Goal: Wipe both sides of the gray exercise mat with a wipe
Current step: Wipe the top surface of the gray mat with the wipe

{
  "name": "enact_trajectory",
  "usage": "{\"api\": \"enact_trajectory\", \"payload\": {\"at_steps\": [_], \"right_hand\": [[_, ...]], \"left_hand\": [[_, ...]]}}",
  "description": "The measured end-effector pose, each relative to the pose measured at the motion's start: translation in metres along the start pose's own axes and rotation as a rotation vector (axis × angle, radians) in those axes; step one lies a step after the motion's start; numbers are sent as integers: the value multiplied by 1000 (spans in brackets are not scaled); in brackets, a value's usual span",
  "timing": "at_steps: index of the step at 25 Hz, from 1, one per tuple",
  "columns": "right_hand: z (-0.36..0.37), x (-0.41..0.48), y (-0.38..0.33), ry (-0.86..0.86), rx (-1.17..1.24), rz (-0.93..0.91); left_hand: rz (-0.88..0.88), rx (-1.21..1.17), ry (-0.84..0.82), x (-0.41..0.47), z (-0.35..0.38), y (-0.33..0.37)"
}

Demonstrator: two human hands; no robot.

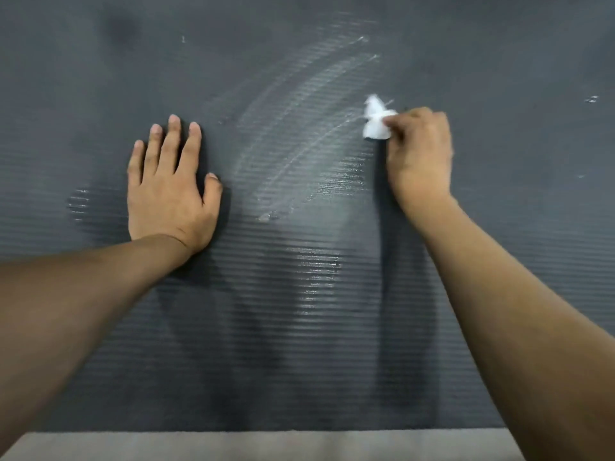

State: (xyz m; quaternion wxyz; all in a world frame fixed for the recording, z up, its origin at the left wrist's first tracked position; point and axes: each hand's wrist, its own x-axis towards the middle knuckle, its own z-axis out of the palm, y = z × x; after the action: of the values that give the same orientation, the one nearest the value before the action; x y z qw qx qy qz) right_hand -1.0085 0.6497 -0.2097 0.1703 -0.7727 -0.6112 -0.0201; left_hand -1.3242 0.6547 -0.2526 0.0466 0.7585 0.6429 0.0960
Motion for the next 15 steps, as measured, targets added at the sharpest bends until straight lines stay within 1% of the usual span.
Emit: {"api": "enact_trajectory", "payload": {"at_steps": [1,2,3,4,6,7,8,9,10,11,12,13,14,15], "right_hand": [[-1,7,5,31,2,142],[4,0,-7,44,20,189],[9,-17,-34,13,72,142],[12,-42,-68,-66,145,28],[7,-102,-116,-250,287,-372],[3,-119,-118,-290,318,-547],[-1,-114,-105,-306,315,-659],[-3,-97,-79,-276,279,-684],[-6,-75,-49,-226,201,-580],[-10,-49,-15,-150,115,-392],[-16,-26,16,-81,35,-145],[-22,-9,41,-25,-1,108],[-24,-2,51,31,-1,300],[-18,-1,43,84,29,389]], "left_hand": [[0,0,6,0,1,1],[1,0,12,0,1,1],[1,1,17,0,1,2],[0,0,20,1,1,1],[-8,-3,20,1,-1,4],[-3,11,23,0,-2,6],[32,48,21,0,-3,8],[101,94,4,1,-7,8],[190,127,-23,6,-10,9],[264,136,-47,12,-13,12],[295,123,-58,21,-13,17],[281,93,-57,31,-12,27],[237,51,-59,41,-9,40],[189,9,-71,51,-5,54]]}}
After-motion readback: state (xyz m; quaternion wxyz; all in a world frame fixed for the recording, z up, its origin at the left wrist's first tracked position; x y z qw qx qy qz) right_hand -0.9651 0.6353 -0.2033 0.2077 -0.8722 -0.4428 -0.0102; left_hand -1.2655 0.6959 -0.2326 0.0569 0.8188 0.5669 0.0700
